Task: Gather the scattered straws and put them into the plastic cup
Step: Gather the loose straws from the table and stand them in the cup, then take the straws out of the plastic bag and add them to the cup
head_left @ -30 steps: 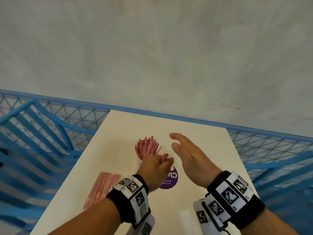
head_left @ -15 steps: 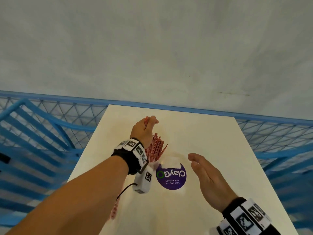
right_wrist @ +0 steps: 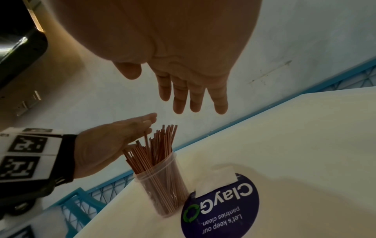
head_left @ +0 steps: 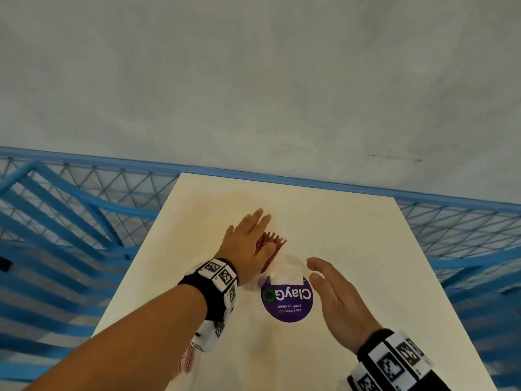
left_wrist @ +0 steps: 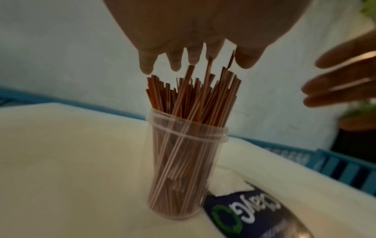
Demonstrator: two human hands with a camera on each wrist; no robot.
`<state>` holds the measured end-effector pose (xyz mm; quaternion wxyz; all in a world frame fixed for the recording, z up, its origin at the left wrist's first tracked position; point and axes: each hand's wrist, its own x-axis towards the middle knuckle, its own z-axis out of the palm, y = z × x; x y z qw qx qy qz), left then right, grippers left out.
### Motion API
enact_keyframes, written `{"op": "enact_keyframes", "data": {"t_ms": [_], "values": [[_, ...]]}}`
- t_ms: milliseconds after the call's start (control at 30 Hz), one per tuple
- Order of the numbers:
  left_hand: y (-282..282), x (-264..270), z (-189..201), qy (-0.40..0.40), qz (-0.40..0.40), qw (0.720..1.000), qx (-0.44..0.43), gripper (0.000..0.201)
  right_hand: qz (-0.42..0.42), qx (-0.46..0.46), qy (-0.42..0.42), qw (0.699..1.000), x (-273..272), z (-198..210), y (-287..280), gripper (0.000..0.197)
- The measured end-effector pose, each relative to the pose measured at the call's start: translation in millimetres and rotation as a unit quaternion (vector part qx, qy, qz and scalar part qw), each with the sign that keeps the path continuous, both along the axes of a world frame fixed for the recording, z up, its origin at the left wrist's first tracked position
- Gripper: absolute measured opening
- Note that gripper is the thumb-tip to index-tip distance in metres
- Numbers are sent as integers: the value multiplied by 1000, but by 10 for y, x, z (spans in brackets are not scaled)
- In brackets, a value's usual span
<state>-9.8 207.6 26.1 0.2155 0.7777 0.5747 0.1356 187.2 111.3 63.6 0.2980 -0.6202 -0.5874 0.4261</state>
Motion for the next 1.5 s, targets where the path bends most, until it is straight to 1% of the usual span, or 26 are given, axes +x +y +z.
{"op": "enact_keyframes", "data": {"t_ms": [67,167,233,333,400,467,533,633,700,767,833,933,1000,1100,1133,1167,1267,1300,1400,1467,1500], "values": [[-28,30,-10,63,-38,997,-7,59,-3,5,-7,1000,-34,-24,12,35],[-69,51,-59,143,-55,988,-27,57,3,9,-20,1000,-69,-48,12,35],[-103,56,-20,152,-55,986,-23,57,11,10,-27,1000,-84,-59,-8,36],[-161,-34,166,102,-41,994,15,59,21,10,-33,999,-111,-78,-46,36],[-209,-224,274,41,-5,998,40,59,40,15,-61,997,-143,-109,-68,35],[-261,-495,298,-14,61,997,43,57,59,27,-106,992,-208,-156,-84,29],[-371,-775,243,-11,140,990,4,48,87,23,-147,985,-319,-208,-118,17],[-629,-1109,12,42,238,964,-109,41,139,2,-204,969,-545,-332,-189,16],[-803,-1263,-193,76,269,944,-173,42,145,-35,-203,968,-699,-436,-240,26],[-936,-1340,-373,94,285,931,-207,42,142,-70,-208,965,-838,-542,-275,34],[-1024,-1342,-491,102,297,925,-215,40,143,-96,-222,960,-961,-627,-295,39],[-1078,-1311,-622,97,314,919,-219,46,125,-146,-214,958,-1155,-738,-291,48],[-1078,-1313,-685,92,325,914,-224,48,94,-177,-189,961,-1306,-847,-275,56],[-1062,-1323,-716,84,335,910,-232,43,38,-208,-150,966,-1539,-1011,-256,74],[-1056,-1321,-719,85,333,909,-236,40,23,-209,-148,966,-1619,-1063,-247,76],[-1045,-1318,-717,83,332,908,-241,36,13,-204,-160,966,-1704,-1088,-231,73],[-1042,-1327,-715,48,344,905,-246,26,12,-187,-258,948,-1877,-1125,-186,55],[-1041,-1343,-726,36,349,904,-245,27,8,-186,-275,943,-1913,-1133,-172,49],[-1032,-1362,-721,12,349,903,-250,40,12,-193,-280,940,-1968,-1168,-138,32],[-1033,-1359,-711,-1,352,901,-254,43,19,-197,-264,944,-2000,-1205,-118,24],[-1041,-1351,-693,-2,348,902,-254,41,22,-196,-257,946,-2013,-1219,-116,23]]}}
